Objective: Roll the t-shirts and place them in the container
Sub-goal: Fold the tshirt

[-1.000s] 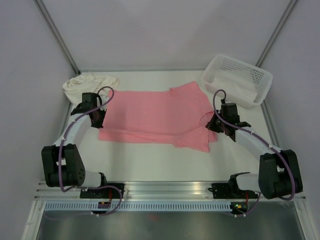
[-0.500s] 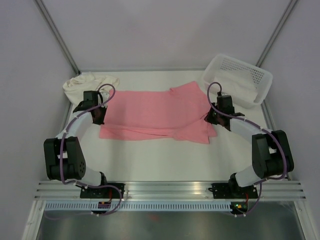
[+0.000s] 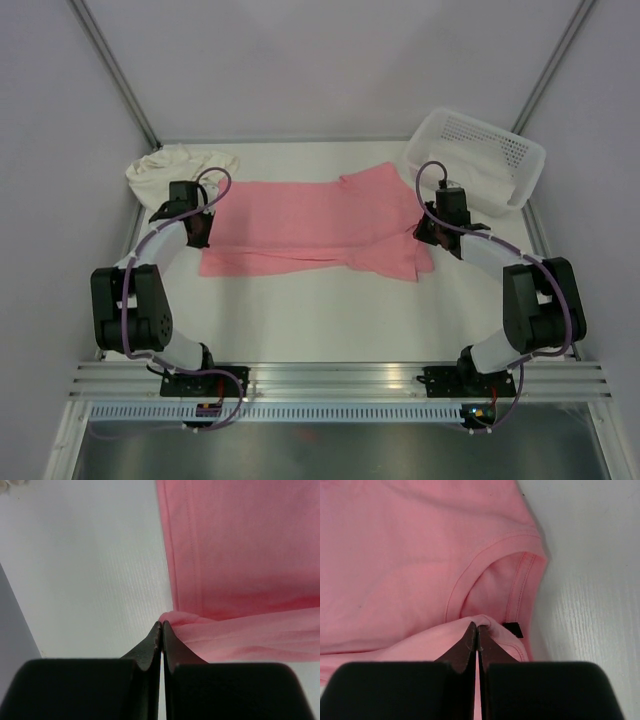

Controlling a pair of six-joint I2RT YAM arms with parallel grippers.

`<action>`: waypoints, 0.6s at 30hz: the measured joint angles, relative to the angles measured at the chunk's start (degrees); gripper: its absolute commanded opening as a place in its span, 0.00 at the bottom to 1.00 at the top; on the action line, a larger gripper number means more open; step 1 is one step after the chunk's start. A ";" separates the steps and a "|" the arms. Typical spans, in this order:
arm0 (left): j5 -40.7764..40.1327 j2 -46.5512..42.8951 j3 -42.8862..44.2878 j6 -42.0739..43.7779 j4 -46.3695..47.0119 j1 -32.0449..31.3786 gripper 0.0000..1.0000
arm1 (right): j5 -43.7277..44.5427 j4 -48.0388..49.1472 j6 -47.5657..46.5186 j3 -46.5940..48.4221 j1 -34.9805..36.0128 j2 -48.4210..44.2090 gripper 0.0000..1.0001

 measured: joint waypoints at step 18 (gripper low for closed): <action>-0.37 4.15 2.01 -1.16 1.16 0.00 0.37 | 1.38 0.72 -0.31 2.05 -0.61 5.86 0.14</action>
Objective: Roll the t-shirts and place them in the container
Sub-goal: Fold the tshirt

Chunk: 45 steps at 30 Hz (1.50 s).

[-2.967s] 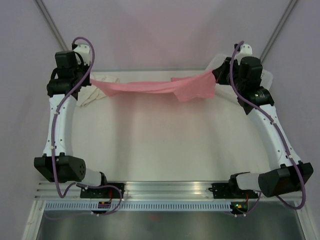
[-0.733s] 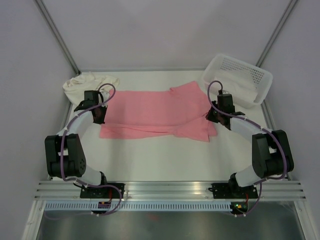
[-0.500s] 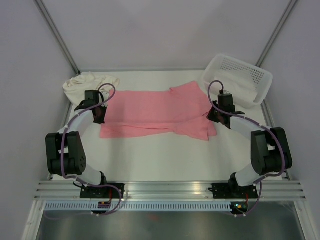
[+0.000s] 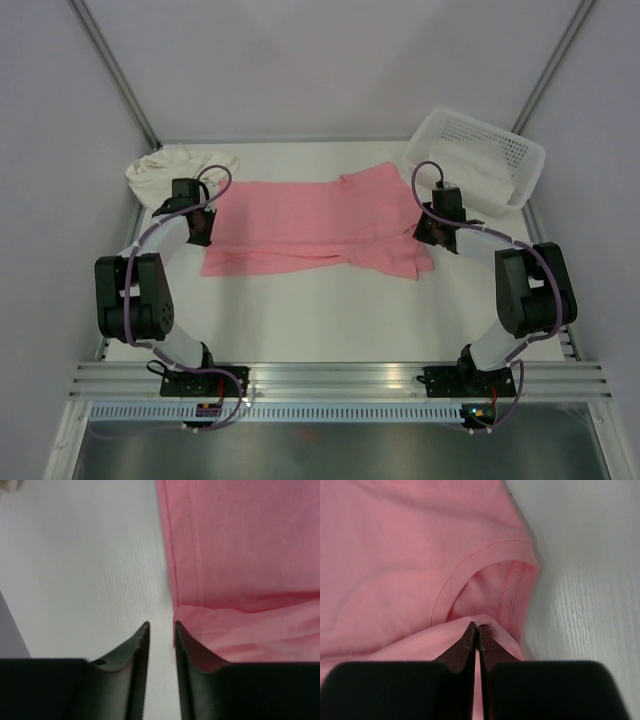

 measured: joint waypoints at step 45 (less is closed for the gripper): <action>1.38 -10.69 -20.92 18.75 12.39 -5.03 0.53 | 2.32 -2.47 3.08 -14.82 -3.04 -13.99 0.50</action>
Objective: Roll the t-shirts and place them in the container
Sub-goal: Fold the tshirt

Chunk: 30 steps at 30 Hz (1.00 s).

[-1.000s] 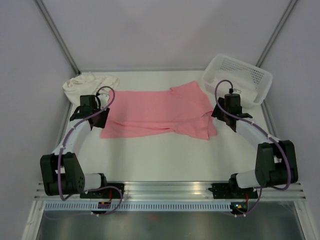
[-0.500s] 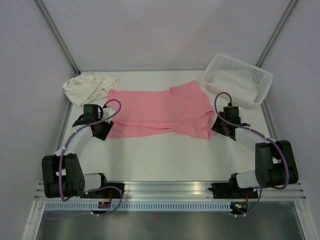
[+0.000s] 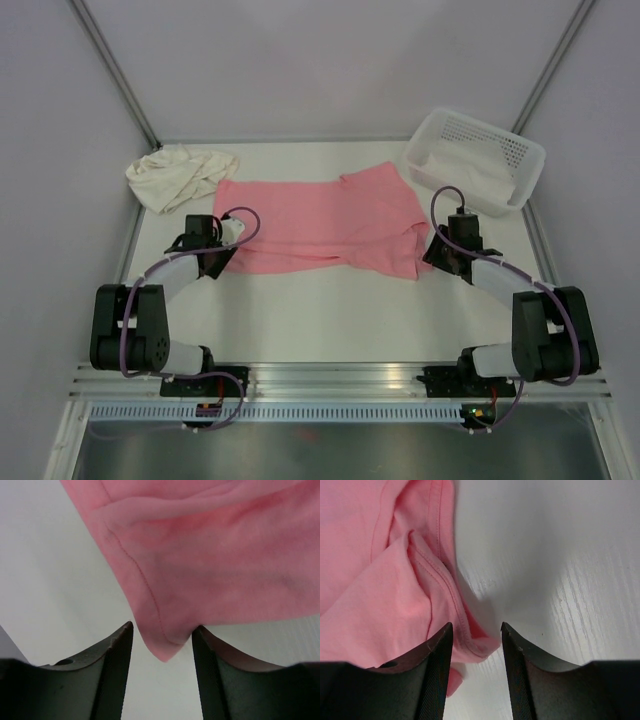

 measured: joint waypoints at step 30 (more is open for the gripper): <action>-2.95 -7.61 -5.09 4.28 1.22 -0.13 0.02 | -2.93 1.95 2.97 -5.22 -0.26 -4.55 0.00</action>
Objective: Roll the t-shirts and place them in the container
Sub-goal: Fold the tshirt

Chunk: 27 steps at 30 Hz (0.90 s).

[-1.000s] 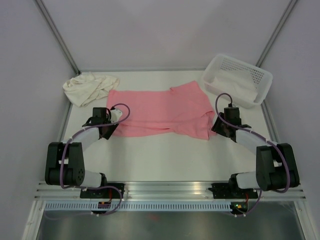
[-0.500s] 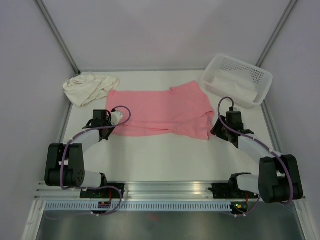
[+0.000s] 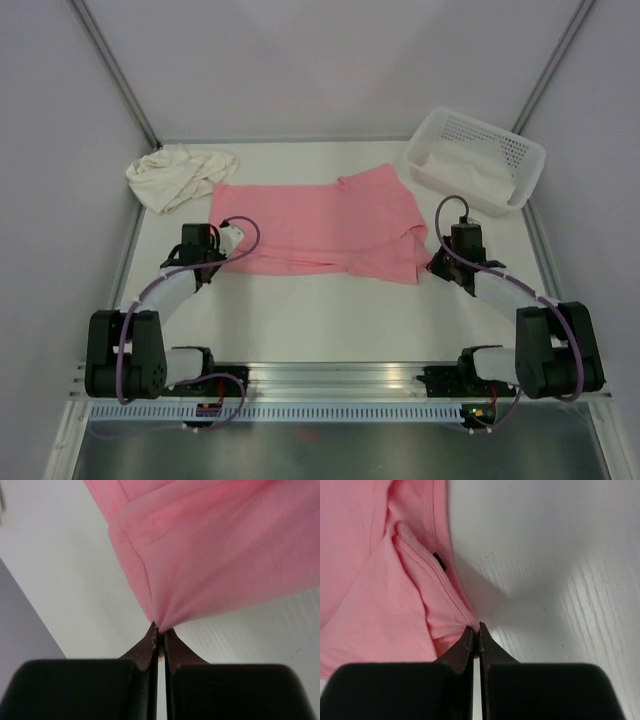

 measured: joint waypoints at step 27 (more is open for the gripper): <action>-3.37 -4.15 0.68 7.43 -20.13 -0.07 0.65 | 3.30 -22.67 4.20 -4.31 -0.26 -24.28 0.52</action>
